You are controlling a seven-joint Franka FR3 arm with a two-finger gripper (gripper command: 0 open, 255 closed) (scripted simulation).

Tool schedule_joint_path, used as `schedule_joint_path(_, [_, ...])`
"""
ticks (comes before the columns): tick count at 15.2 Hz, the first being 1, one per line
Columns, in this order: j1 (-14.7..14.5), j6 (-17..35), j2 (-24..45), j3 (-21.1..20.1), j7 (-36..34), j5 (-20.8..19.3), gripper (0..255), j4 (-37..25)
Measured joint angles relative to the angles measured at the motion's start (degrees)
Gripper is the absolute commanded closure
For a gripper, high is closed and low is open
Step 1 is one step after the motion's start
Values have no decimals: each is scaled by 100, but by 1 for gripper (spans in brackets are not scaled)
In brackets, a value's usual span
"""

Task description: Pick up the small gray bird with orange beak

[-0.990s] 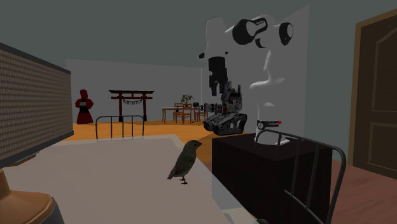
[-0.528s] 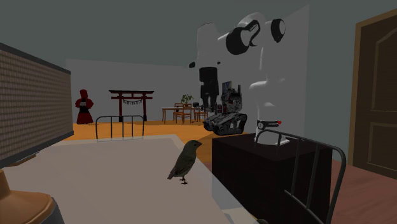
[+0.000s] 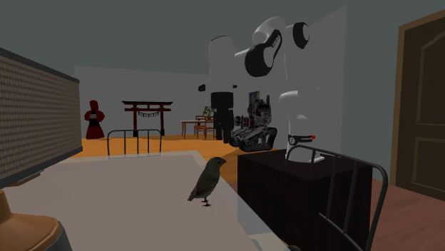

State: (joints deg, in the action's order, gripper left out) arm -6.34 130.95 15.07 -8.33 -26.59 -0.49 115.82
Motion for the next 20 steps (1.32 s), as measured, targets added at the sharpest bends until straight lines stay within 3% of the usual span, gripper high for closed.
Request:
schedule_joint_path(4, [-175,59,826,33,-242,-228,0,-732])
schedule_joint_path(12, [-225,489,1286,80,-301,-319,0,-754])
schedule_joint_path(13, [-225,504,1307,82,-301,-322,255,-761])
schedule_joint_path(20, [-224,521,1322,85,-300,-325,255,-768])
